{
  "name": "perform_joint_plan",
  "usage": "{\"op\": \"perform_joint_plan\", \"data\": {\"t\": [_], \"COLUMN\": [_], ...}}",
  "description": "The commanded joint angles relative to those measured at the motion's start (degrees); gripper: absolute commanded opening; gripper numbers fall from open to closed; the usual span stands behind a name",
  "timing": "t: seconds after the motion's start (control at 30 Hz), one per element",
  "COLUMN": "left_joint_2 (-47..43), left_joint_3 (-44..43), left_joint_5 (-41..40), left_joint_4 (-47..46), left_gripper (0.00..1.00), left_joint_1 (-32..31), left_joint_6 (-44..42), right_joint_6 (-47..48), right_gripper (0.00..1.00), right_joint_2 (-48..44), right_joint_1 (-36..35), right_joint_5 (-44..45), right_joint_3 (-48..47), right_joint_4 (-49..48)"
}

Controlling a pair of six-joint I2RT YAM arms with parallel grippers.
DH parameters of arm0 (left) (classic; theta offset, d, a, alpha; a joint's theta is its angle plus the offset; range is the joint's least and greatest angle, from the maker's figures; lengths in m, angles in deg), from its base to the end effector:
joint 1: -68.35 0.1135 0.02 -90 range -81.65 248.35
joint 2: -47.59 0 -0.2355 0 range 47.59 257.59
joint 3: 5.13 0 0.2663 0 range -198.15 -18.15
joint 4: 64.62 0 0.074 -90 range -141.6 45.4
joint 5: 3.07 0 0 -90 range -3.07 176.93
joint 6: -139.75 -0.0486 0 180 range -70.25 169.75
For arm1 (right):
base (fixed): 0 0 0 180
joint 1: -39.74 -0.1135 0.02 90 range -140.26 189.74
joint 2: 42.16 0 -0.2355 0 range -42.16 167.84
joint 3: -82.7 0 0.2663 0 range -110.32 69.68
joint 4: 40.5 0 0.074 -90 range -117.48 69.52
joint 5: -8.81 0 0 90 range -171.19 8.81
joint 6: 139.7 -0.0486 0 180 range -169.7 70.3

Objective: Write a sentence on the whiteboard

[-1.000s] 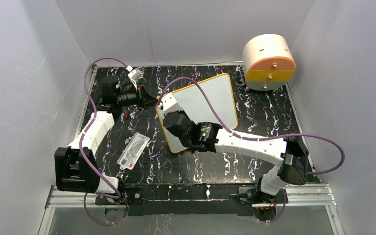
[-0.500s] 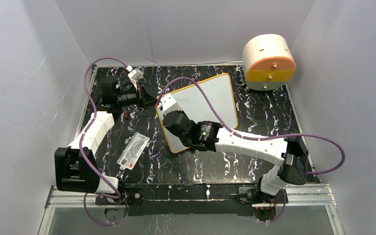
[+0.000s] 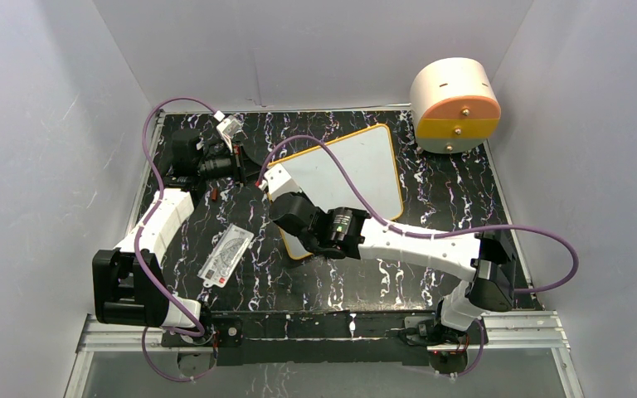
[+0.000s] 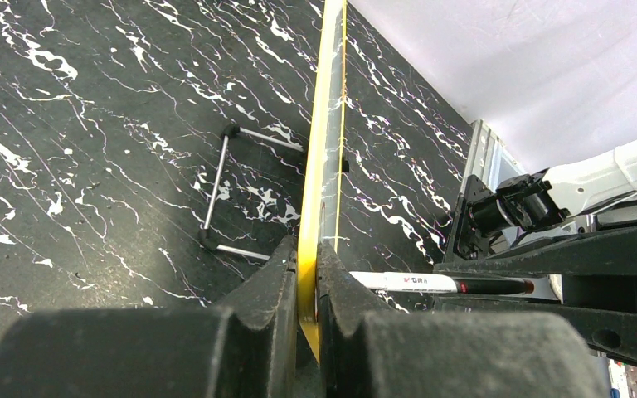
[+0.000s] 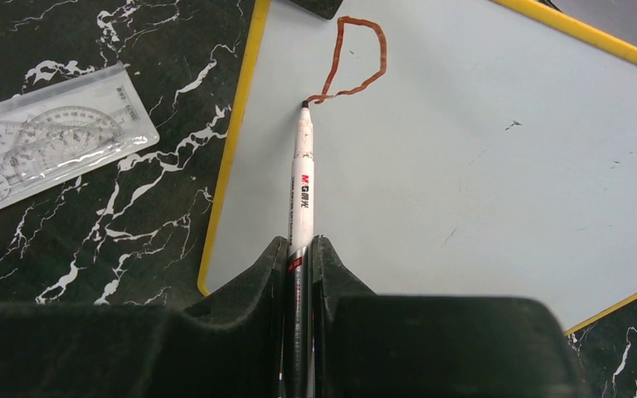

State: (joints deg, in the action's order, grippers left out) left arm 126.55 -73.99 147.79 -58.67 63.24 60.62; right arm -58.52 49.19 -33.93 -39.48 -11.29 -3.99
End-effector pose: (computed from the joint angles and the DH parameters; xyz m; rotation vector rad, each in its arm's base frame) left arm 0.3258 -0.0718 0.2709 0.6645 1.7332 -1.1652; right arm 0.1388 0.3586 0.2997 -0.7157 1.8699 0.1277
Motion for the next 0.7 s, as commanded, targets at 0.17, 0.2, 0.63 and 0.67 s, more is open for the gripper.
{"op": "perform_joint_plan", "data": {"t": [0.17,0.2,0.63,0.67], "left_joint_2": [-1.7,-1.7,-6.0,-6.7], "left_joint_3": [0.8,0.9,-1.8,-2.2], "left_joint_5": [-2.7,-3.0,-11.0,-12.1], "left_joint_4": [1.8,1.8,6.0,6.4], "left_gripper": [0.00,0.00,0.35,0.39], "left_joint_1": [-1.0,-1.0,-1.0,-1.0], "left_joint_6": [-2.8,-2.8,-3.0,-2.6], "right_joint_6": [-0.6,-0.4,-0.7,-0.9], "right_gripper": [0.00,0.00,0.00,0.00], "right_joint_2": [-2.3,-3.1,-12.7,-13.5], "right_joint_1": [-0.8,-0.8,0.0,0.0], "right_joint_5": [1.5,1.6,-0.4,-0.5], "right_joint_3": [-1.4,-0.6,7.7,8.5], "right_joint_4": [-2.6,-3.7,-11.3,-11.9]}}
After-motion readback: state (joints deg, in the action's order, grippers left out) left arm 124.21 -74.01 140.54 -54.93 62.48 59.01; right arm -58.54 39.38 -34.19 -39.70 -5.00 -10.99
